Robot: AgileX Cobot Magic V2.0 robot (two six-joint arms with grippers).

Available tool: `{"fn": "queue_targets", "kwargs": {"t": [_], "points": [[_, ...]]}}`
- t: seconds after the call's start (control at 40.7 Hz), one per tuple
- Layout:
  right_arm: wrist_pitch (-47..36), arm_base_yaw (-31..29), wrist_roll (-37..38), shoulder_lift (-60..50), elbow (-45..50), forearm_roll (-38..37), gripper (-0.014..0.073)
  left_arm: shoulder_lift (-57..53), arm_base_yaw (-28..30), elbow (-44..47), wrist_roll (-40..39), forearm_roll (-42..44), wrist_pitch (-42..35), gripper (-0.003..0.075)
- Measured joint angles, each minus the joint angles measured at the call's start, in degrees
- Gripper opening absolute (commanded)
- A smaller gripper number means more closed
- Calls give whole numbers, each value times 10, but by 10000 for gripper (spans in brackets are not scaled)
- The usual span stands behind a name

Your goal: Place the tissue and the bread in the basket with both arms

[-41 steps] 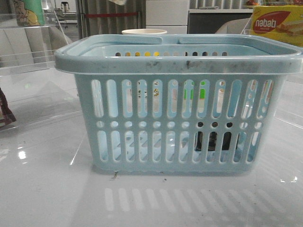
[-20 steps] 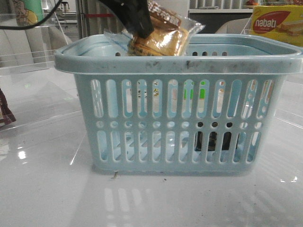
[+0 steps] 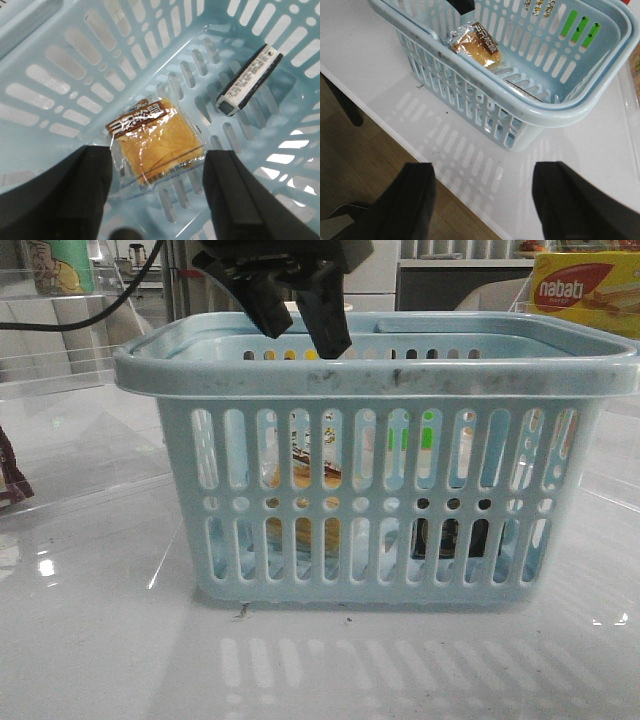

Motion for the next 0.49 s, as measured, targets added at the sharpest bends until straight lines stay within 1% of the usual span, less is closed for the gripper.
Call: {"fn": "queue_targets", "kwargs": {"t": [0.221, 0.369, 0.492], "points": [[0, 0, 0, 0, 0, 0, 519, -42, 0, 0, 0, 0, 28, 454], [0, 0, 0, 0, 0, 0, 519, -104, 0, 0, 0, -10, 48, 454], [0, 0, 0, 0, 0, 0, 519, -168, 0, 26, 0, -22, 45, 454]]}}
